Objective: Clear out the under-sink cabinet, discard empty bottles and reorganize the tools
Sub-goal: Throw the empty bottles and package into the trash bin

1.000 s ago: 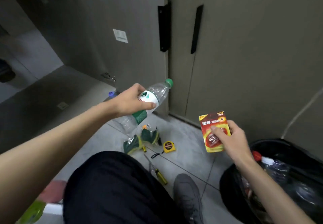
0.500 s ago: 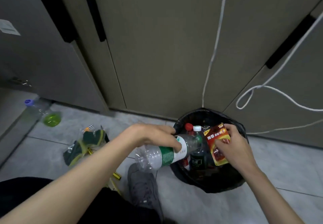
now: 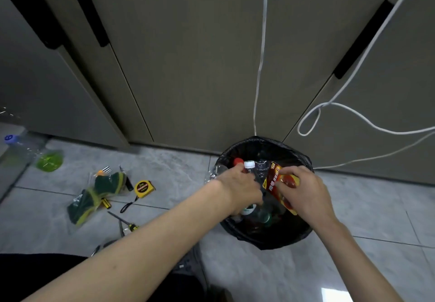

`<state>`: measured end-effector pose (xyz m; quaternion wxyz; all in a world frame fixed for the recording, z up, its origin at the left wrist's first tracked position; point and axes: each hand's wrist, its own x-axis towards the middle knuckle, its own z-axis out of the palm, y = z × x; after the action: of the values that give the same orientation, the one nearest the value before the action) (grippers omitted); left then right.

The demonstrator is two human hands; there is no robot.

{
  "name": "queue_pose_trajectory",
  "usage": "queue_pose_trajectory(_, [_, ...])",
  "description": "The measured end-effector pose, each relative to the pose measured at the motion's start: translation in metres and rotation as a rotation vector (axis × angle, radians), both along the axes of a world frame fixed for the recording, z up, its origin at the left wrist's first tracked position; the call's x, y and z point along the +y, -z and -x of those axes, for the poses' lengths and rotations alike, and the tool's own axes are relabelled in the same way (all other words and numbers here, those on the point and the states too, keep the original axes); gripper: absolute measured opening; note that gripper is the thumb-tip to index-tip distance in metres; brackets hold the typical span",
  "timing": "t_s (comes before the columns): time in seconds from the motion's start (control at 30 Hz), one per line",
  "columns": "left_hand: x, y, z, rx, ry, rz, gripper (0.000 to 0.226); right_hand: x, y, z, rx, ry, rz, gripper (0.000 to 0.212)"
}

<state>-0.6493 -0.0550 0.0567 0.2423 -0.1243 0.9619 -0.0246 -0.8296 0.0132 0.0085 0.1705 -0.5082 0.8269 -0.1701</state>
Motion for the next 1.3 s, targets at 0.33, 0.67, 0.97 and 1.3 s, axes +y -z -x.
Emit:
queue_pose_trajectory(0.33, [-0.042,0.006,-0.09,0.465,-0.523,-0.064,0.028,-0.017,-0.006,-0.043,-0.221,-0.021,0.139,0.031])
queue_pose_trajectory(0.67, [-0.079,-0.054,-0.272,0.276,-1.193,0.136,0.028,-0.108,-0.05,-0.224,-0.495,-0.448,0.275,0.037])
queue_pose_trajectory(0.97, [-0.013,-0.057,-0.477,0.139,-1.609,0.007,0.028,-0.187,-0.116,-0.434,-0.218,-1.059,0.01,0.02])
queue_pose_trajectory(1.3, [0.055,0.013,-0.6,0.061,-1.804,-0.02,0.028,-0.207,-0.082,-0.624,0.141,-1.271,-0.137,0.039])
